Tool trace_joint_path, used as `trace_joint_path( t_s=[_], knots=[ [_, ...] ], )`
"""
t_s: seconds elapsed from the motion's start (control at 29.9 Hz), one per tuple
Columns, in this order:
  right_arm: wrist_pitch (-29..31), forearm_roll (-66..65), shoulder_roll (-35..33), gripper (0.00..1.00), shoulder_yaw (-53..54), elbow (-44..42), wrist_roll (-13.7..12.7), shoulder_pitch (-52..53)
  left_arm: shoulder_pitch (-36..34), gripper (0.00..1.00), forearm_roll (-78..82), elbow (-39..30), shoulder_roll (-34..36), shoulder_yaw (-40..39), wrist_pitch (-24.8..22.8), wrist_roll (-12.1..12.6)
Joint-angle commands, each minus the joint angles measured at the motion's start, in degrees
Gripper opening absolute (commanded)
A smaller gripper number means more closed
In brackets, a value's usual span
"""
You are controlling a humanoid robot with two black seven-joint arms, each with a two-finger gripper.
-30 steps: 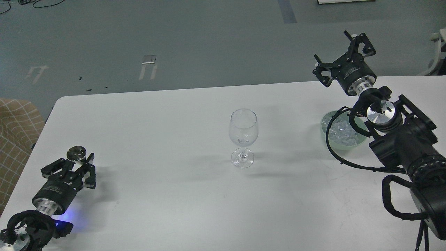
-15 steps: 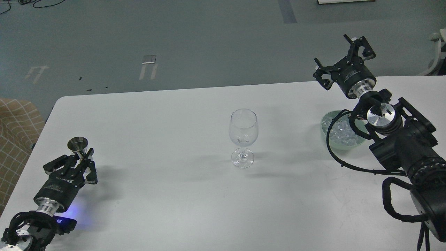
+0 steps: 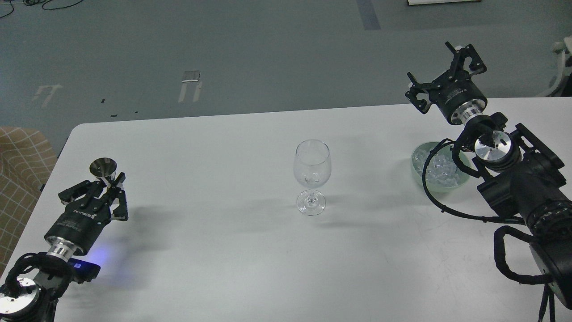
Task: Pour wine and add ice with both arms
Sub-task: 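Lift the jigger and carry it above the wine glass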
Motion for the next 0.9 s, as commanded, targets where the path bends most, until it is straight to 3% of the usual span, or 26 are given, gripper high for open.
trace_joint_path(
  t_s=[0.0,0.1,0.33,0.53,0.87],
  knots=[
    [-0.1,0.0,0.0,1.0,0.1,0.0,0.0,-0.1,-0.4,0.06,0.0,-3.1,0.2,0.3,1.9,0.0],
    [0.0,0.0,-0.3,1.0,0.1,0.0,0.0,-0.1,-0.7,0.06,0.0,-5.1,0.0,0.4,4.6,0.0],
    [0.0,0.0,-1.4,1.0,0.0,-0.2,0.0,-0.1,-9.9,0.05,0.4,-4.5,-0.8,5.6,8.9,0.0],
    [-0.1,0.0,-1.5,1.0,0.0,-0.4,0.0,-0.3,-13.1,0.04,1.1,-4.6,-5.3,6.6,11.5,0.0],
    [0.0,0.0,-1.6,1.0,0.1,-0.5,0.1,-1.4,-16.5,0.02,1.2,-4.6,-5.8,14.4,11.7,0.0]
  ],
)
